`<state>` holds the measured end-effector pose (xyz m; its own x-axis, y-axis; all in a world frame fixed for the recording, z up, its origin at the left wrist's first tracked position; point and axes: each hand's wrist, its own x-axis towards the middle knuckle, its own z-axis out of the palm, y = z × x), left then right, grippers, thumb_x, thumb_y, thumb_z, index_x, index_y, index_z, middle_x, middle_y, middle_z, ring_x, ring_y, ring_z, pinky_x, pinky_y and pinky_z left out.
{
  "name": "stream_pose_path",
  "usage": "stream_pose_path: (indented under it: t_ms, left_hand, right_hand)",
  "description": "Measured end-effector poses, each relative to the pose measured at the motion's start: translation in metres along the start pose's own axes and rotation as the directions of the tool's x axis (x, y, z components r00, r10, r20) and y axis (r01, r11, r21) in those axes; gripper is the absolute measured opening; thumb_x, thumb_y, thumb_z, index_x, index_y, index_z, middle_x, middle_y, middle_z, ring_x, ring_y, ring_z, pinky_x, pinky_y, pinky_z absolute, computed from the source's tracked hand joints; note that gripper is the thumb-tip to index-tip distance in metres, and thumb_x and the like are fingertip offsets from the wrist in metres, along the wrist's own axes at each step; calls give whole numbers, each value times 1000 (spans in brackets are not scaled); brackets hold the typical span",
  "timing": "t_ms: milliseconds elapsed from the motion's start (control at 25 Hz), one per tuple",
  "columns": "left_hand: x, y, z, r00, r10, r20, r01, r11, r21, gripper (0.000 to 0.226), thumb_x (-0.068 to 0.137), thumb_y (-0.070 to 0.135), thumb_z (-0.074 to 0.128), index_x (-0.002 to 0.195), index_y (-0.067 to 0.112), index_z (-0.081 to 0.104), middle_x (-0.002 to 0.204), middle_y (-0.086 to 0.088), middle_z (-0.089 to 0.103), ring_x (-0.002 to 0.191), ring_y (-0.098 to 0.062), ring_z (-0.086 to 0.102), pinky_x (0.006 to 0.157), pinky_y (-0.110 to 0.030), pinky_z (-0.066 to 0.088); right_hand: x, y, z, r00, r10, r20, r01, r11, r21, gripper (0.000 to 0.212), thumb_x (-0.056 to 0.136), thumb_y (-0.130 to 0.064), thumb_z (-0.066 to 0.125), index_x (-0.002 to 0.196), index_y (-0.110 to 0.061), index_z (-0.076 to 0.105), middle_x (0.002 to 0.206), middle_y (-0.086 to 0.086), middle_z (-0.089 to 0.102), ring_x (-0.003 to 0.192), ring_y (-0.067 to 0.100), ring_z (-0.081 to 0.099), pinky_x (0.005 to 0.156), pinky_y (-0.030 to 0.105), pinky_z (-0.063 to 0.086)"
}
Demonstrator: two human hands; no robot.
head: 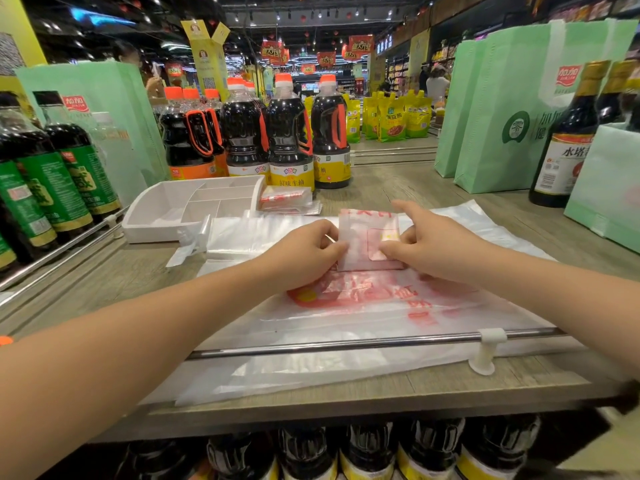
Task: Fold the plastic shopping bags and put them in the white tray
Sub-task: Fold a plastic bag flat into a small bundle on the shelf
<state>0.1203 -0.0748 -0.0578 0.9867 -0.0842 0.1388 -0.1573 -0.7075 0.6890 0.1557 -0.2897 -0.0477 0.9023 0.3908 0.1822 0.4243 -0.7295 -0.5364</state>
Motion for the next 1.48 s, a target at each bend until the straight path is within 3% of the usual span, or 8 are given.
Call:
stream_pose_path:
  t_ms: [240, 440, 640, 760, 920, 1080, 1280, 1480]
  left_hand:
    - [9, 2, 8, 997, -17, -82, 36, 970, 241, 21, 97, 41, 55, 101, 20, 53, 75, 7, 66, 67, -9, 60, 62, -27, 46]
    - [9, -5, 12, 985, 116, -126, -61, 924, 378, 51, 95, 40, 60, 139, 19, 44, 135, -3, 52, 104, -17, 59, 89, -34, 49]
    - [5, 1, 15, 986, 151, 65, -163, 835, 526, 45, 105, 28, 34, 149, 16, 40, 164, -3, 22, 150, -19, 21, 118, -44, 28]
    - [1, 7, 12, 990, 70, 126, -126, 843, 522, 46, 107, 38, 28, 143, 15, 45, 159, -4, 32, 148, -20, 24, 116, -45, 28]
    - [-2, -3, 4, 995, 78, 63, -100, 802, 589, 44, 104, 48, 34, 145, 38, 44, 148, -6, 43, 138, -27, 33, 111, -48, 32]
    - [-6, -12, -2, 986, 129, -107, -70, 897, 437, 29, 98, 44, 56, 123, 32, 63, 115, 0, 55, 99, -17, 56, 91, -33, 47]
    - [-17, -5, -10, 991, 128, -40, -102, 913, 394, 26, 98, 35, 54, 114, 20, 67, 115, 1, 59, 97, -14, 57, 87, -27, 44]
    - [-28, 2, -4, 978, 92, 186, -172, 860, 480, 40, 107, 28, 30, 134, 5, 48, 139, -11, 49, 127, -24, 45, 109, -38, 33]
  right_hand:
    - [9, 2, 6, 999, -14, 43, 22, 982, -186, 54, 95, -52, 54, 142, -25, 48, 87, -8, 66, 79, 8, 57, 69, 26, 41]
    - [9, 6, 9, 996, -69, 53, 83, 928, -364, 46, 97, -57, 46, 130, -28, 61, 123, 1, 54, 109, 20, 56, 95, 39, 47]
    - [9, 8, 14, 975, -150, 166, 200, 916, -347, 50, 105, -44, 35, 149, -22, 41, 152, 2, 43, 138, 19, 39, 115, 37, 30]
    - [7, 5, 12, 975, -145, 167, 189, 938, -291, 49, 102, -51, 38, 144, -30, 46, 141, -1, 49, 129, 17, 46, 111, 36, 35]
    - [-6, -6, 7, 969, -239, 58, 246, 938, -243, 27, 93, -54, 54, 105, -33, 66, 93, -11, 62, 86, 7, 58, 82, 33, 50]
    - [-10, -11, 10, 958, -287, 18, 287, 952, -111, 14, 88, -42, 69, 82, -30, 66, 80, -11, 66, 77, 4, 59, 71, 25, 47]
    - [-4, -7, 14, 952, -269, 147, 299, 920, -254, 55, 97, -46, 53, 145, -22, 42, 145, -7, 43, 131, 8, 42, 103, 18, 30]
    - [-5, -13, 19, 910, -227, 347, 368, 828, -423, 60, 107, -40, 24, 160, -17, 7, 168, -2, 3, 152, 9, 2, 117, 18, -1]
